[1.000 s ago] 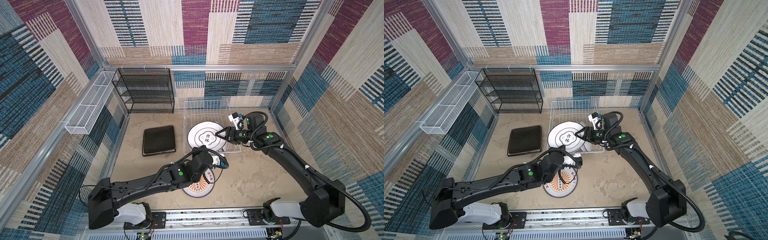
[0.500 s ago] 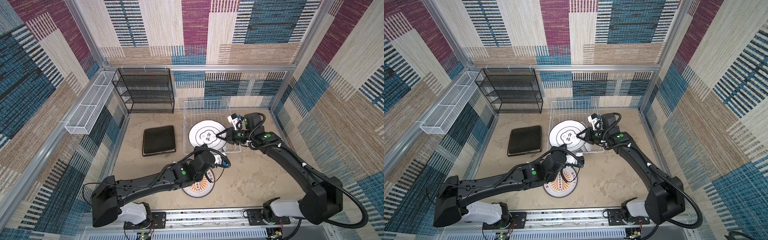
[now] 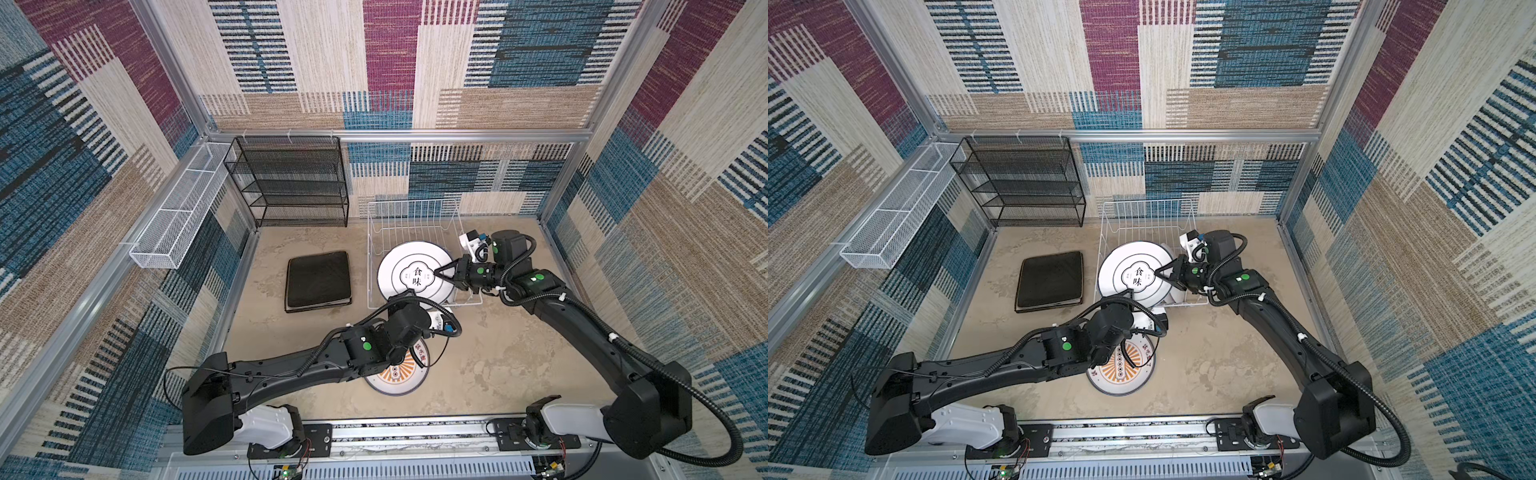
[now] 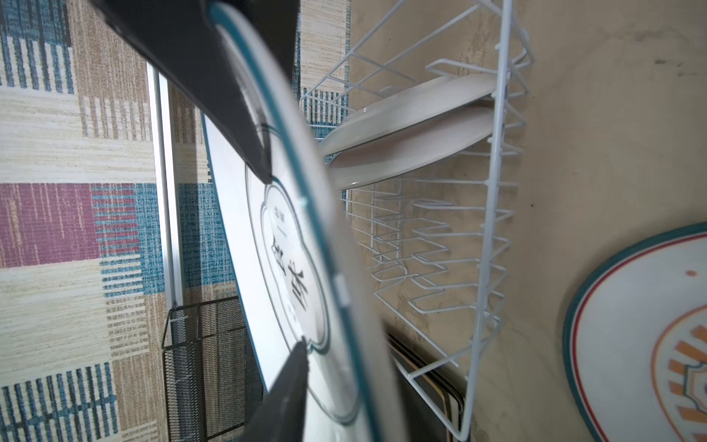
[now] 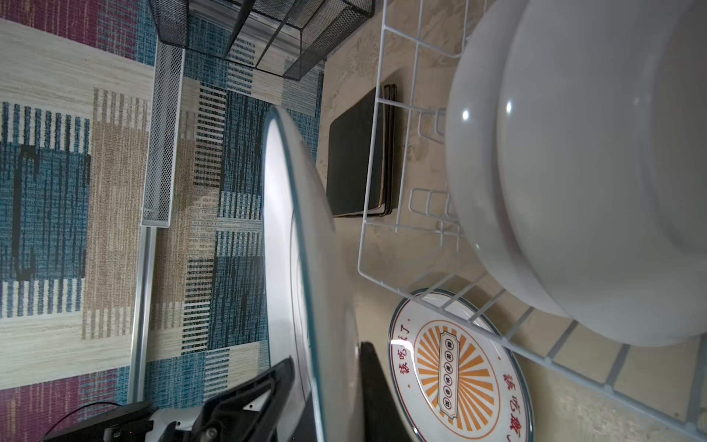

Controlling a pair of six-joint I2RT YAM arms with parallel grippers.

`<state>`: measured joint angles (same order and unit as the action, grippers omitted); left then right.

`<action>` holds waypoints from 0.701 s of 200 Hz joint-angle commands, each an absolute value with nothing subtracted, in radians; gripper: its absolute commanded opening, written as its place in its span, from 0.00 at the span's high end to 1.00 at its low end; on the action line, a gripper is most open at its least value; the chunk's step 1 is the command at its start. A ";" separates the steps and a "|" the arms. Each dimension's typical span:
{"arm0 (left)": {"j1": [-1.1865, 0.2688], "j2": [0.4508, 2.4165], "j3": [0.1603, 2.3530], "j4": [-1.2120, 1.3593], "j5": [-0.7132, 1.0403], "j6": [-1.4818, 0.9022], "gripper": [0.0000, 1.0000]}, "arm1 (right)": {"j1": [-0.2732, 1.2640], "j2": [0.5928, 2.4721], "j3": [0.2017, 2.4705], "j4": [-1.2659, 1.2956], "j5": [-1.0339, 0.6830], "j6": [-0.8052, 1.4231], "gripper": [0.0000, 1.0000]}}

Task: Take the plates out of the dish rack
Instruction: 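Grasp the plate's rim with the right gripper and release the left gripper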

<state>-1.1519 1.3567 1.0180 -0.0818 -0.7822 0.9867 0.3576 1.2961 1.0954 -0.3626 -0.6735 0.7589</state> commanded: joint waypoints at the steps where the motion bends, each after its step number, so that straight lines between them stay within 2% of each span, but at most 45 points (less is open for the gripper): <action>1: -1.149 1.348 1.051 -0.126 -0.779 0.853 0.52 | 0.346 1.283 1.094 -0.263 -0.655 0.717 1.00; 40: -1.150 1.323 1.116 -0.229 -0.709 0.674 0.33 | 0.317 1.275 1.112 -0.234 -0.651 0.723 1.00; 59: -1.150 1.301 1.124 -0.249 -0.689 0.605 0.26 | 0.305 1.267 1.118 -0.219 -0.625 0.724 1.00; 109: -1.131 1.168 1.148 -0.254 -0.606 0.315 0.21 | 0.290 1.249 1.109 -0.176 -0.605 0.719 1.00; 140: -1.062 1.067 1.142 -0.262 -0.527 0.102 0.17 | 0.287 1.239 1.090 -0.150 -0.607 0.717 1.00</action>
